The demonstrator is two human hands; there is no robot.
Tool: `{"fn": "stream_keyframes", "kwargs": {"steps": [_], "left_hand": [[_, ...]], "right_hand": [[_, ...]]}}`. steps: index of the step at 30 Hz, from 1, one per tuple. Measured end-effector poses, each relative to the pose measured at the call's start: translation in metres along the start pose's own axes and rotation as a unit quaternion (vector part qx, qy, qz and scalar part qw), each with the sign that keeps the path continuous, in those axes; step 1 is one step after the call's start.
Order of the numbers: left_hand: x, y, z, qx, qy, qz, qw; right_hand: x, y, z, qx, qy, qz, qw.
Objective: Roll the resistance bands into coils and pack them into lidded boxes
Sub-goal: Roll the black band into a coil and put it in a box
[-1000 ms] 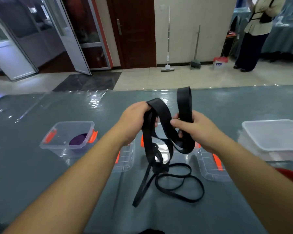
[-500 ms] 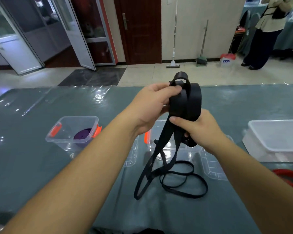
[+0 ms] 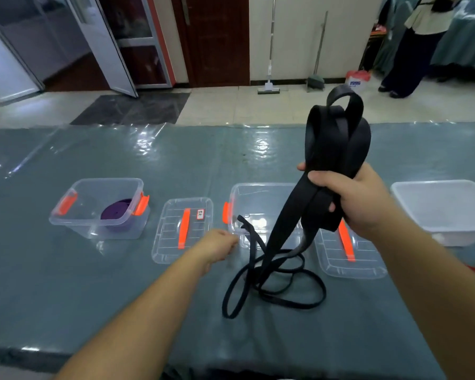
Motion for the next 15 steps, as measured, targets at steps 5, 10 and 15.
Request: {"fn": "stream_keyframes", "kwargs": {"steps": [5, 10, 15], "left_hand": [[-0.018, -0.021, 0.048, -0.026, 0.025, -0.052, 0.998], [-0.033, -0.072, 0.087, -0.061, 0.161, -0.089, 0.981], [-0.017, -0.074, 0.092, -0.052, 0.211, -0.044, 0.975]], "right_hand": [[-0.009, 0.005, 0.0, -0.018, -0.03, 0.007, 0.999], [-0.028, 0.013, -0.007, -0.003, -0.059, 0.006, 0.998], [-0.042, 0.015, -0.022, 0.004, -0.03, -0.01, 0.999]]}}
Point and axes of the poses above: each hand's wrist, its own y-axis away from the middle knuckle, its own z-axis out of the palm, x = y × z, the point moved 10 cm from there along -y, towards the middle knuckle, and after that the axes turned 3 degrees about -z, right-handed, at the moved point
